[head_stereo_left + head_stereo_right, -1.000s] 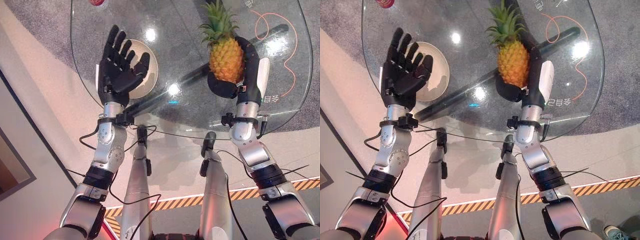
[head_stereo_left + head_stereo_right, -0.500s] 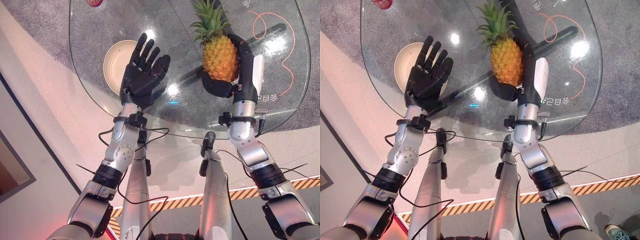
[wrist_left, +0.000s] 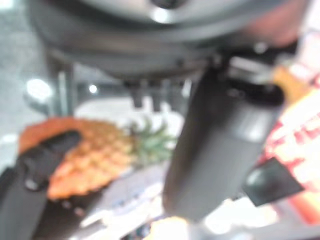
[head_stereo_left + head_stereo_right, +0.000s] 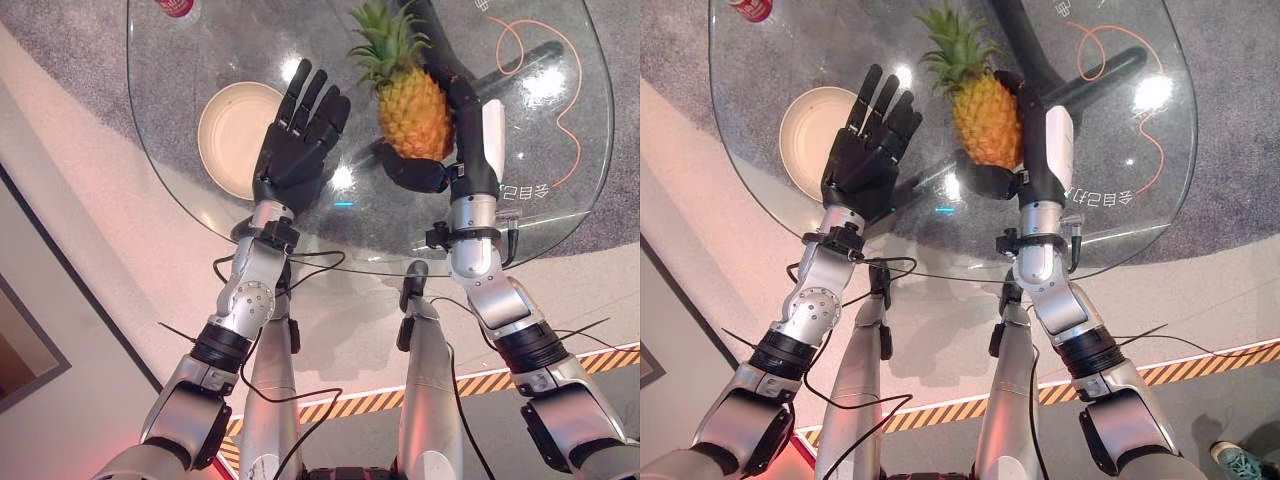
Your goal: Pick up the fruit to the plate
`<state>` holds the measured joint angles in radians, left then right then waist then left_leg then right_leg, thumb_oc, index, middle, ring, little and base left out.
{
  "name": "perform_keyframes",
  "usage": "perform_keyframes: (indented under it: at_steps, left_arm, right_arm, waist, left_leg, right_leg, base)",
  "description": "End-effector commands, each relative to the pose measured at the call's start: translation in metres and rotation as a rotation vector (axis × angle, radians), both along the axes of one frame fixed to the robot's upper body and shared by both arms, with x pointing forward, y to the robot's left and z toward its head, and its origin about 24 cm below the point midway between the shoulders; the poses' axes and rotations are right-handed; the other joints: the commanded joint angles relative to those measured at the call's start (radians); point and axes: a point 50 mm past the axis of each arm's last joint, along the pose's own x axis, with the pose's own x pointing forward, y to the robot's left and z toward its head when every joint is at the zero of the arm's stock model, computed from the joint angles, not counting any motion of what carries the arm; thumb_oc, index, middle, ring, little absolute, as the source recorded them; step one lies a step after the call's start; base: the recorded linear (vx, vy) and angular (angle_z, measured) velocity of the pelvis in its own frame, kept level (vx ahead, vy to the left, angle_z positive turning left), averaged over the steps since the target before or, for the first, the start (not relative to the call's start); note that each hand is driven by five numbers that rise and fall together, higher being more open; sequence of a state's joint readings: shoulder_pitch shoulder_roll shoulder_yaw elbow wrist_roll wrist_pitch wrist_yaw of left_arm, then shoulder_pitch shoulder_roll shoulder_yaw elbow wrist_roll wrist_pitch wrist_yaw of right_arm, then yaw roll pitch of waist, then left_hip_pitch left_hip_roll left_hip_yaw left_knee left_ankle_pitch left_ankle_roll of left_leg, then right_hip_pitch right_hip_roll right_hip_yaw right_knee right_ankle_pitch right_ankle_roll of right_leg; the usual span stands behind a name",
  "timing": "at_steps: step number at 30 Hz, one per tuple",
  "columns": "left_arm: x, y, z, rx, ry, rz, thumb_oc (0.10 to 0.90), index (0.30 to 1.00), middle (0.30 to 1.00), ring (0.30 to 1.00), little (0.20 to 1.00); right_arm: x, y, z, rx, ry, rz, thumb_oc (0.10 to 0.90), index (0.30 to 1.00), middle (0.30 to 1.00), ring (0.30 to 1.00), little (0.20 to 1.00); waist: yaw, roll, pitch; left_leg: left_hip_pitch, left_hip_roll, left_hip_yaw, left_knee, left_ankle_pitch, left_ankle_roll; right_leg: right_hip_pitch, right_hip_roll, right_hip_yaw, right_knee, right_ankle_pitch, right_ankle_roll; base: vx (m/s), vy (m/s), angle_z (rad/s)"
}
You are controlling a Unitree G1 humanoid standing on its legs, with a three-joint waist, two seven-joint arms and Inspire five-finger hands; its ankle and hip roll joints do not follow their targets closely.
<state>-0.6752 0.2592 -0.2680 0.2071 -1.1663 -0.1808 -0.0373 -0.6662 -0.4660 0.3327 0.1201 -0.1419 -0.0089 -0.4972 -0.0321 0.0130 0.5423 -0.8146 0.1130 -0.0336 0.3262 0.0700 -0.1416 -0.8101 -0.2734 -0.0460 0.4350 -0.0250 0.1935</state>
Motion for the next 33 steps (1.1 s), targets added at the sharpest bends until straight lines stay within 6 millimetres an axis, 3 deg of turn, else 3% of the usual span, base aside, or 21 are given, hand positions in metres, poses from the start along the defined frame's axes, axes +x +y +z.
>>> perform_keyframes:
  at_steps: [1, 33]
  left_arm:
    - [-0.027, -0.025, 0.065, -0.045, -0.326, -0.165, 0.800, 0.900, 0.900, 0.900, 0.900]
    - [-0.051, -0.043, 0.085, 0.053, -0.512, -0.316, 0.800, 0.900, 0.900, 0.900, 0.900]
  right_arm:
    - [-0.036, 0.028, 0.082, 0.007, -0.414, 0.177, 0.100, 0.300, 0.300, 0.300, 0.200]
    - [-0.048, 0.040, 0.093, -0.046, -0.447, 0.258, 0.100, 0.300, 0.300, 0.300, 0.200]
  waist:
    - [0.014, -0.019, -0.022]
    - [0.015, -0.017, -0.022]
  left_leg:
    - [0.057, -0.020, 0.028, 0.018, -0.068, 0.086]
    - [0.069, -0.023, 0.029, 0.006, -0.062, 0.084]
  right_leg:
    - [0.041, 0.006, -0.032, -0.121, 0.109, -0.047]
    - [0.051, 0.006, -0.035, -0.128, 0.111, -0.049]
  base:
    - [0.00, 0.000, 0.00]
    - [0.00, 0.000, 0.00]
